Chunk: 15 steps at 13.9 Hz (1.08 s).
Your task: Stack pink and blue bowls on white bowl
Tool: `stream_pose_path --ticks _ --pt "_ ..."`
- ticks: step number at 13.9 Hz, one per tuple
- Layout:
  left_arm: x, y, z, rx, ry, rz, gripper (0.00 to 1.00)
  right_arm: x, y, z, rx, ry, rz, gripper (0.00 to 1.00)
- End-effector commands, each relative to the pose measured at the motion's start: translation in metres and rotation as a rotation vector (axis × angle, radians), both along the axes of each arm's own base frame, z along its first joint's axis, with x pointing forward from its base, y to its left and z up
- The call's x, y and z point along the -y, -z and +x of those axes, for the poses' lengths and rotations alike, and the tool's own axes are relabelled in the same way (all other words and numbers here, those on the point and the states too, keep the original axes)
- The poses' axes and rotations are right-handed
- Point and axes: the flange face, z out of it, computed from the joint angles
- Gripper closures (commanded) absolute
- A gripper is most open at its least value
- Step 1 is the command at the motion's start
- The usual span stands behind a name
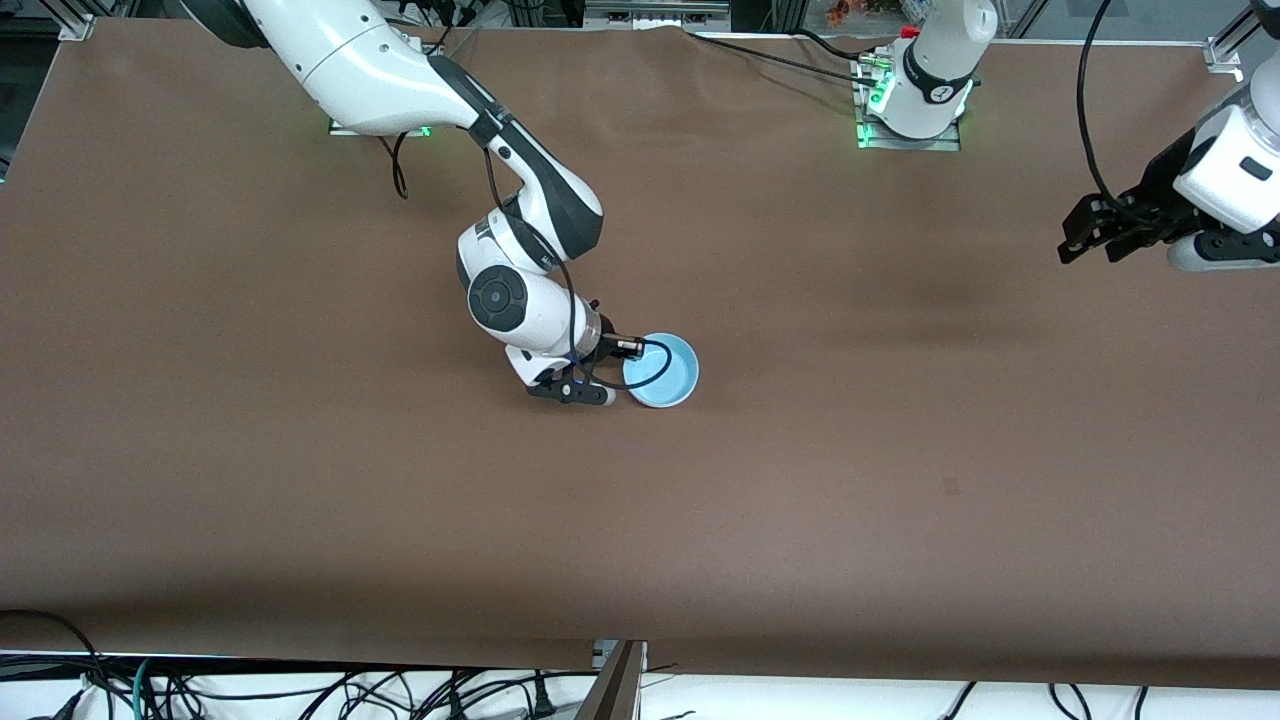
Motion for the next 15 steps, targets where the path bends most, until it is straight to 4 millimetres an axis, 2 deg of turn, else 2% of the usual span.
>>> stream_pose_path --ticks 1,3,4,6,8,11,13,14,15 --pt "-0.008 -0.008 -0.006 -0.01 0.086 0.014 0.39 0.007 -0.014 0.009 0.02 0.005 -0.002 0.0" --pt "-0.018 -0.01 -0.006 -0.005 0.099 0.028 0.38 0.033 -0.025 0.023 0.048 -0.038 -0.063 0.0" --pt "-0.02 -0.01 -0.006 -0.006 0.128 0.066 0.38 0.049 -0.042 0.03 0.085 -0.104 -0.113 0.0" --pt "-0.023 -0.01 -0.005 -0.003 0.154 0.084 0.36 0.097 -0.069 0.046 0.085 -0.214 -0.179 0.0" --pt "-0.024 -0.009 -0.002 0.009 0.152 0.086 0.34 0.146 -0.106 0.054 0.064 -0.331 -0.219 0.0" --pt "-0.024 -0.01 0.001 0.027 0.144 0.096 0.32 0.212 -0.173 0.049 0.021 -0.391 -0.326 0.0" --pt "-0.024 -0.009 0.002 0.03 0.144 0.096 0.27 0.23 -0.22 0.039 0.048 -0.433 -0.34 0.0" --pt "-0.024 -0.008 0.003 0.032 0.144 0.096 0.2 0.238 -0.246 0.029 0.053 -0.422 -0.348 0.0" --pt "-0.023 -0.005 0.005 0.028 0.144 0.094 0.1 0.247 -0.263 0.024 0.061 -0.406 -0.349 0.0"
